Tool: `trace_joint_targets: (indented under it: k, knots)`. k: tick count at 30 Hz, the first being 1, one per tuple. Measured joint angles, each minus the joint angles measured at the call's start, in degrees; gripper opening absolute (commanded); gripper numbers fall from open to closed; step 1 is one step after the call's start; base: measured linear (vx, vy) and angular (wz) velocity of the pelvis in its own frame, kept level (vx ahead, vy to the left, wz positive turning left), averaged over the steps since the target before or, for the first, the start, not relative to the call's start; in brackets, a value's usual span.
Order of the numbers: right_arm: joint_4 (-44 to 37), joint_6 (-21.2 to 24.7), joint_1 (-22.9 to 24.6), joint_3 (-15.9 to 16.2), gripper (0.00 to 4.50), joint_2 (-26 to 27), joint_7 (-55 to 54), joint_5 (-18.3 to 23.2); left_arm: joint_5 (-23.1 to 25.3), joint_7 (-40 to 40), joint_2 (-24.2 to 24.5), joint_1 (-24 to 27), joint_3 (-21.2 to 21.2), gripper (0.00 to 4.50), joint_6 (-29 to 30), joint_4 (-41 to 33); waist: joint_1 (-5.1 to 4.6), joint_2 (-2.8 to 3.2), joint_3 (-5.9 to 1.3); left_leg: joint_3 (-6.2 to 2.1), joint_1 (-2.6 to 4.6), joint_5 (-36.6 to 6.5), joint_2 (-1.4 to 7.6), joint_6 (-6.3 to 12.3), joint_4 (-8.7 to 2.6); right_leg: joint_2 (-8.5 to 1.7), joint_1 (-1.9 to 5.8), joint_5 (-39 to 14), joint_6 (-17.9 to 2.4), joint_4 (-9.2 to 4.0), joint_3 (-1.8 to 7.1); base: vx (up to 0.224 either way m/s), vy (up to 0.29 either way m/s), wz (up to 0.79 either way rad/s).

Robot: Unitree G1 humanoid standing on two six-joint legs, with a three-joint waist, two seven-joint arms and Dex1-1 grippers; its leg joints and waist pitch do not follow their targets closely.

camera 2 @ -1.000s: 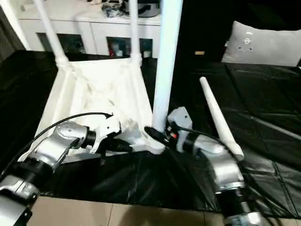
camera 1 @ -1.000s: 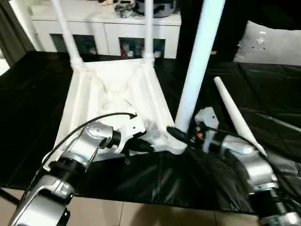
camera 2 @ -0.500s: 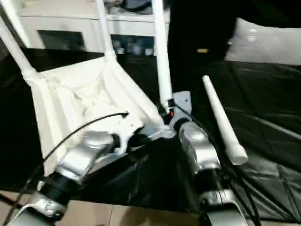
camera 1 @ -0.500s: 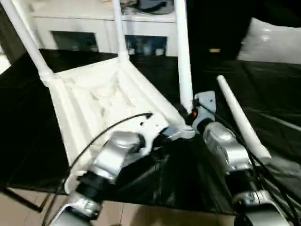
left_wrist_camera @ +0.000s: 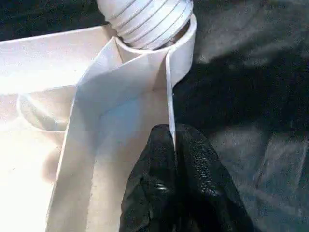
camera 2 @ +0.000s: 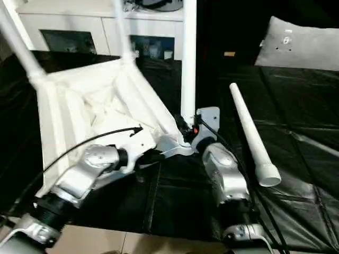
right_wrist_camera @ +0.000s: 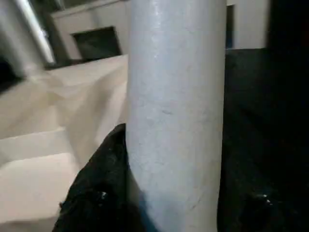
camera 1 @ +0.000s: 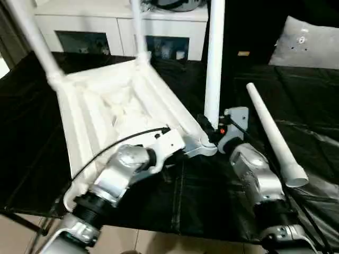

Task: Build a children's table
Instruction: Insert table leg to table base

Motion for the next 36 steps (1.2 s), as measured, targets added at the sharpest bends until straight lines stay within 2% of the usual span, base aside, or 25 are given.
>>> trace_joint_targets:
  k: [2, 3, 7, 11, 15, 18, 20, 24, 28, 33, 36]
  knots:
    - [-1.5, 0.0, 0.6, -0.3, 1.90, -0.7, 1.9, 1.1, -1.3, -1.6, 0.5, 0.0, 0.7, 0.60, 0.0, 0.0, 0.12, 0.03, 0.02, 0.00, -0.24, 0.1, 0.02, 0.26, 0.15, 0.00, -0.22, 0.0, 0.0, 0.07, -0.01, 0.000, 0.000, 0.00]
    - [-2.5, -0.1, 0.9, -0.6, 1.90, -1.5, 3.1, 1.7, -2.3, -2.8, 1.0, 0.2, 1.1, 0.89, 0.1, -0.1, 0.17, 0.04, 0.03, 0.00, -0.31, 0.1, 0.02, 0.30, 0.22, 0.00, -0.26, 0.1, 0.1, 0.06, -0.01, 0.000, 0.000, 0.00]
    - [-5.1, -1.4, 1.0, -1.4, 1.90, -3.6, 4.5, 1.6, -5.5, -5.4, 1.7, 0.6, 2.9, 1.18, -0.2, -1.5, 0.30, 0.07, 0.05, 0.00, -0.35, 0.0, 0.06, 0.41, 0.45, 0.00, -0.25, 0.1, 0.0, 0.11, -0.02, 0.000, 0.000, 0.00]
    - [-7.6, 1.6, 1.1, -1.1, 1.90, -4.4, 5.7, 2.1, -9.2, -5.6, 0.1, -0.7, 5.9, 1.37, 1.3, -2.3, 0.30, 0.04, 0.09, 0.01, -0.31, 0.0, 0.08, 0.34, 0.57, 0.00, -0.23, 0.1, 0.0, 0.25, -0.02, 0.000, 0.000, 0.00]
    - [-10.4, 2.4, 2.1, 1.2, 1.90, -4.9, 10.1, 3.4, -10.0, 4.7, -2.5, -9.9, 13.3, 1.37, 3.5, 2.5, 0.50, -0.02, 0.20, 0.01, -0.25, 0.0, 0.22, 0.13, 0.78, 0.07, -0.15, 0.3, 0.0, 0.31, -0.07, 0.000, 0.000, 0.00]
    - [-11.2, 2.4, 3.1, 1.8, 1.90, -4.9, 11.2, 3.4, -9.7, 12.1, -4.2, -14.5, 16.0, 1.37, 3.1, 6.4, 0.76, -0.02, 0.21, 0.02, -0.25, 0.0, 0.21, 0.15, 0.86, 0.06, -0.08, 0.4, 0.0, 0.29, -0.07, 0.000, 0.000, 0.00]
    - [-12.1, 2.6, 3.9, 3.3, 1.90, -4.7, 12.2, 3.4, -9.6, 16.3, -5.2, -16.6, 17.5, 1.37, 2.8, 9.3, 0.81, -0.03, 0.21, 0.01, -0.30, 0.1, 0.21, 0.40, 0.89, 0.06, -0.12, 0.4, 0.0, 0.29, -0.07, 0.000, 0.000, 0.00]
    - [-12.3, 3.3, 4.1, 4.9, 1.90, -4.6, 13.0, 3.0, -9.8, 16.5, -7.2, -16.9, 17.7, 1.37, 2.7, 9.4, 1.57, -0.03, 0.21, 0.01, -0.45, 0.1, 0.22, 0.43, 0.93, 0.06, -0.26, 0.4, 0.0, 0.28, -0.08, 0.000, 0.000, 0.00]
    - [-12.3, 3.3, 4.5, 5.5, 1.90, -4.6, 12.8, 1.7, -11.1, 13.2, -9.9, -16.5, 15.3, 1.37, 4.1, 4.2, 2.47, -0.04, 0.22, -0.03, -0.89, 0.0, 0.28, 0.65, 1.35, 0.02, -0.42, 0.4, 0.0, 0.35, -0.19, 0.000, 0.000, 0.00]
    - [-12.3, 3.2, 4.6, 5.4, 1.90, -5.1, 11.6, 0.9, -14.4, 9.6, -10.7, -15.1, 12.1, 1.37, 5.9, -2.6, 2.75, -0.04, 0.22, -0.02, -0.88, 0.0, 0.28, 0.67, 1.48, -0.01, -0.41, 0.5, 0.0, 0.41, -0.18, 0.000, 0.000, 0.00]
    - [-12.3, 3.2, 4.5, 5.2, 1.90, -5.3, 11.4, 0.6, -15.0, 9.0, -11.2, -14.9, 11.6, 1.37, 7.7, -5.2, 2.71, -0.04, 0.22, -0.02, -0.83, 0.1, 0.28, 0.70, 1.49, -0.01, -0.41, 0.6, 0.0, 0.53, -0.18, 0.000, 0.000, 0.00]
